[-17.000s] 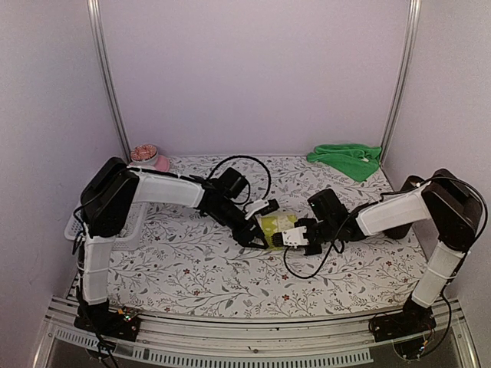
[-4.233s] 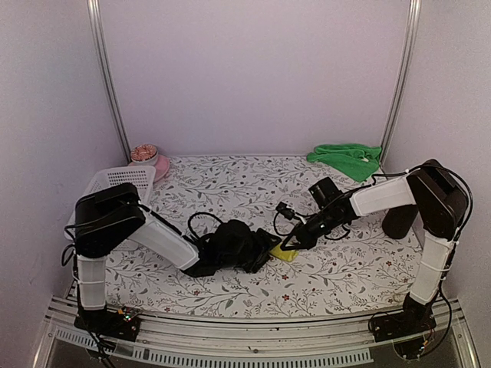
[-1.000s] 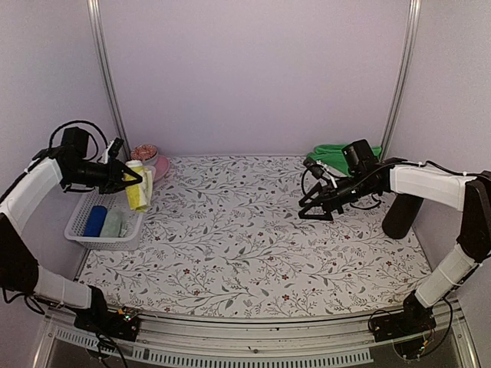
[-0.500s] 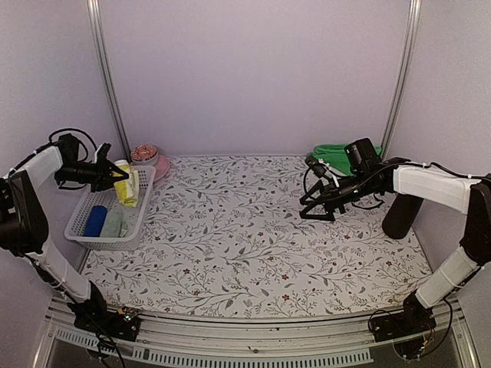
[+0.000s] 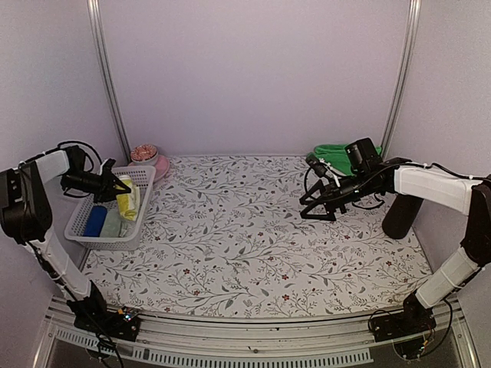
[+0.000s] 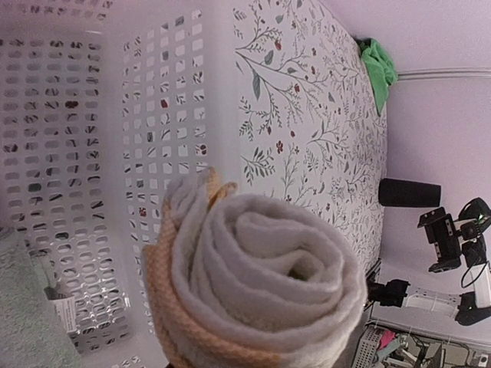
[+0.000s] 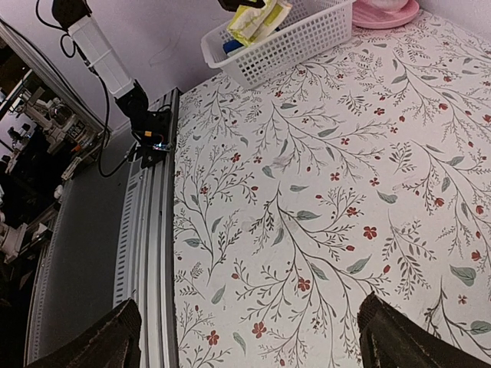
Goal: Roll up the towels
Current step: Place the towel in the bin.
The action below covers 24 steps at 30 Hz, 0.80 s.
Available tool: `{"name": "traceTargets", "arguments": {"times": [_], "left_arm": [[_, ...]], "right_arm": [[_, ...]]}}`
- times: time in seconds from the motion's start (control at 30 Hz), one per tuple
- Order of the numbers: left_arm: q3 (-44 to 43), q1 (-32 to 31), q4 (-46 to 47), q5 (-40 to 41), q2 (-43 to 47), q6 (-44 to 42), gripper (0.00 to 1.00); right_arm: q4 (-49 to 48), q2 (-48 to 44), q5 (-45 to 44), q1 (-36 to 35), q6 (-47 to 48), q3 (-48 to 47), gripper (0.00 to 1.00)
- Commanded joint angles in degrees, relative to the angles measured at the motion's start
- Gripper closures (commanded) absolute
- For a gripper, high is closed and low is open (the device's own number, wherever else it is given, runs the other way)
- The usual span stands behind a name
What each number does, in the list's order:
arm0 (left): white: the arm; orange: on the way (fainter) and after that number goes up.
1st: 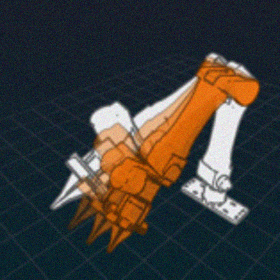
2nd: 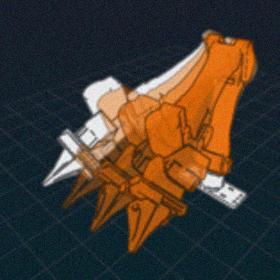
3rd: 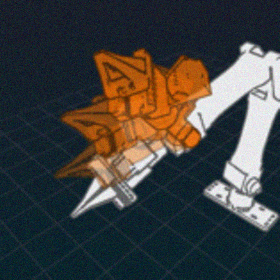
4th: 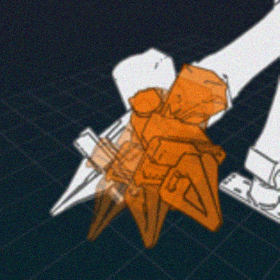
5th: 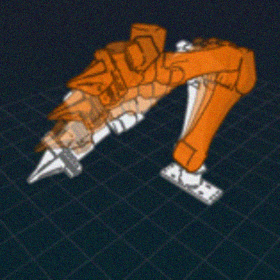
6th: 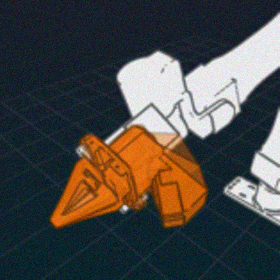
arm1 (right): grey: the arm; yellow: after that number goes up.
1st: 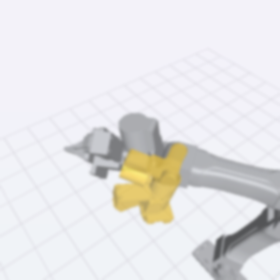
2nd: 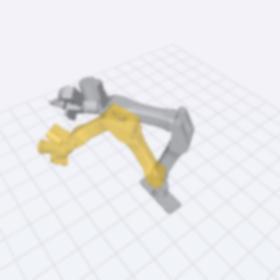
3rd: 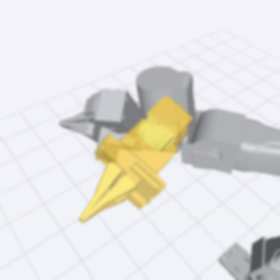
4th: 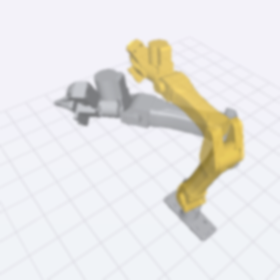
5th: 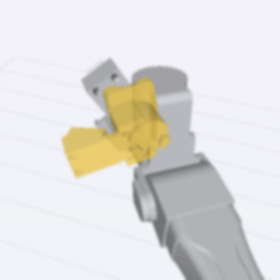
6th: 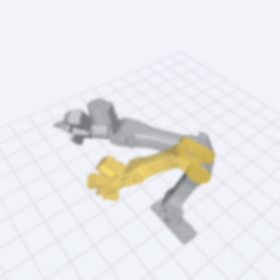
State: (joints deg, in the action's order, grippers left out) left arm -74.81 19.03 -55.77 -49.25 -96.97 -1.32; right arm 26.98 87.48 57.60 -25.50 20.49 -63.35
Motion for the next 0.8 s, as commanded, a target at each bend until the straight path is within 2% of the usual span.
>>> {"name": "traceTargets", "arguments": {"times": [0.0,0.13,0.43,0.67,0.77], "left_arm": [[1.28,-0.20,-1.21,0.18,-2.52,-1.31,1.00],[1.71,-1.58,-2.14,1.99,-5.28,-1.74,1.00],[2.21,-2.75,-3.47,11.73,-8.75,-0.72,1.00],[-1.01,-2.78,-4.64,19.71,-10.69,-0.01,1.00],[-1.27,-2.81,-4.63,20.74,-11.62,0.05,1.00]], "right_arm": [[-0.94,-1.12,1.37,-0.26,0.16,0.61,0.01],[-1.18,-1.07,1.41,-0.26,0.03,0.82,0.01],[-1.39,-1.17,1.17,-0.26,-0.01,0.84,0.01],[-1.49,-1.17,0.90,-0.26,-0.10,0.80,0.01],[-1.70,-1.38,0.41,-0.26,-0.10,0.89,0.01]]}}
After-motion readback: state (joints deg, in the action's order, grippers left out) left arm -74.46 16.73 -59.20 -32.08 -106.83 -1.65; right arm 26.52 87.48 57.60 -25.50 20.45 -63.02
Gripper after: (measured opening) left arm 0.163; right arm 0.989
